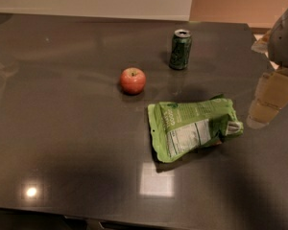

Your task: Pick green rice chip bag

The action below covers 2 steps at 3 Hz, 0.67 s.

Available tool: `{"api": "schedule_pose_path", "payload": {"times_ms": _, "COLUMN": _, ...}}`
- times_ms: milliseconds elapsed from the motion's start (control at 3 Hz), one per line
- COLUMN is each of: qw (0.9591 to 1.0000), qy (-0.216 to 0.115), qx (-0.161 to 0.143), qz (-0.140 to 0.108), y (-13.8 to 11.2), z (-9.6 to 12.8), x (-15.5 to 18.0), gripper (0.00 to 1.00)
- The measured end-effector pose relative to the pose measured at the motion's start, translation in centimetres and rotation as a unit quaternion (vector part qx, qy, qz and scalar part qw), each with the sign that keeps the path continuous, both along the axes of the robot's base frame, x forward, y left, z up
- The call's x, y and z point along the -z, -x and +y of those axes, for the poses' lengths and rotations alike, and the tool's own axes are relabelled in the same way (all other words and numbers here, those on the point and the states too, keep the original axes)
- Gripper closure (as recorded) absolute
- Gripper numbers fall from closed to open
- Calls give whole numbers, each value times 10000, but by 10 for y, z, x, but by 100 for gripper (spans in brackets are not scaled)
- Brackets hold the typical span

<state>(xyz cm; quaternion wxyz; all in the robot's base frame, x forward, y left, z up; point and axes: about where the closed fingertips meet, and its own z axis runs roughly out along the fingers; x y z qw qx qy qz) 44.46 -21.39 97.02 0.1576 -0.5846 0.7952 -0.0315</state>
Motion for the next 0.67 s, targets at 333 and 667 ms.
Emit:
{"api": "schedule_pose_path", "payload": {"times_ms": 333, "qw": 9984, "qy": -44, "qx": 517, "qz": 205, "y": -16, "z": 1, "x": 23, "gripper": 0}}
{"api": "schedule_pose_path", "payload": {"times_ms": 667, "qw": 9937, "qy": -171, "qx": 963, "qz": 540, "y": -26, "z": 3, "x": 59, "gripper": 0}}
